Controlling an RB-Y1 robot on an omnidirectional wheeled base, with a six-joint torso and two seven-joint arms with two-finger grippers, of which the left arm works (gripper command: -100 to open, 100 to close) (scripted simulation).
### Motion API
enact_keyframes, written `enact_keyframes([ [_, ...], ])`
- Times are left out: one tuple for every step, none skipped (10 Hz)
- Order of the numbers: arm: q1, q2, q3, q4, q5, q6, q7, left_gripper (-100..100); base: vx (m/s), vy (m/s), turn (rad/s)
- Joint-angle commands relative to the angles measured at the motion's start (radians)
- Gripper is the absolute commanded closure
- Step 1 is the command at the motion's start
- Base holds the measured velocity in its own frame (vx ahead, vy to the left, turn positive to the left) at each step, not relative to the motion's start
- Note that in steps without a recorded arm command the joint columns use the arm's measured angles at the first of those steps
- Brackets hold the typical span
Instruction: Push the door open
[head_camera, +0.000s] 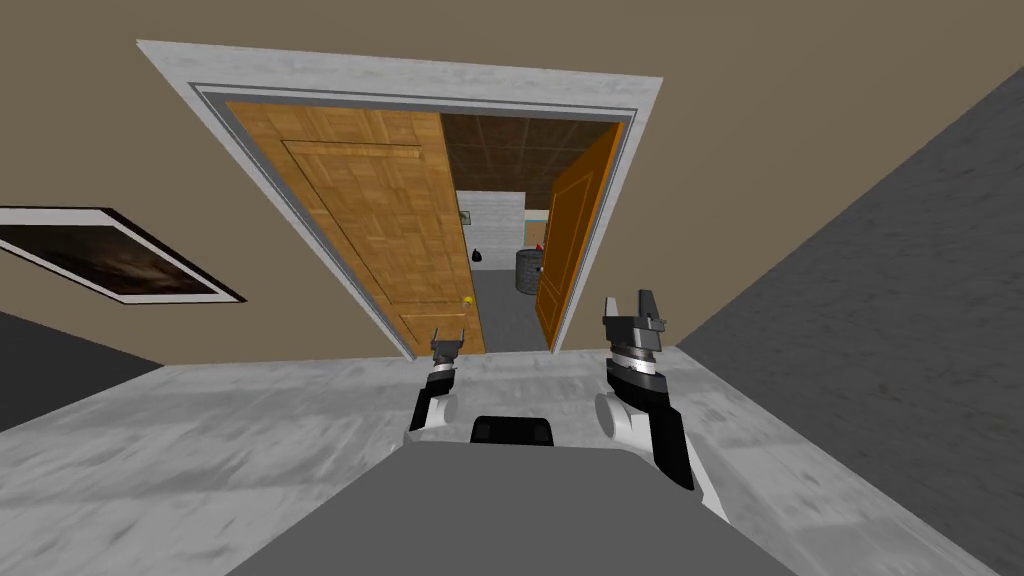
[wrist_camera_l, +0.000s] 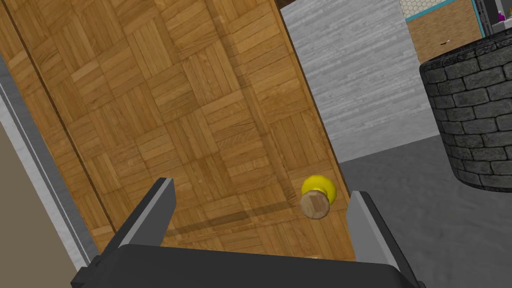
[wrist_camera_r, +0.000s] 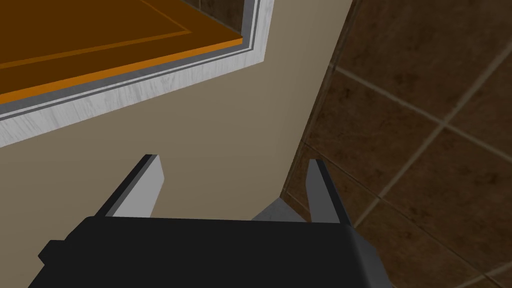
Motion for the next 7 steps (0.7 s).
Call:
enact_keyframes([
  [-0.014,0.007,-0.003,0.045,0.023,-0.011,0.029,-100,0.044,0.051,-0.11],
  [-0.025,0.012,-0.006,0.073,0.043,-0.019,0.053,-100,0.051,0.071,-0.177],
  [-0.037,0.017,-0.009,0.112,0.062,-0.027,0.076,-100,0.051,0.092,-0.255],
  [-0.048,0.021,-0.012,0.146,0.081,-0.035,0.098,-100,0.047,0.103,-0.215],
  [-0.059,0.026,-0.015,0.177,0.1,-0.043,0.121,-100,0.037,0.084,-0.174],
  [-0.059,0.026,-0.015,0.179,0.1,-0.043,0.121,-100,0.046,0.057,-0.049],
  [-0.07,0.03,-0.018,0.212,0.118,-0.05,0.144,-100,0.057,0.053,-0.132],
])
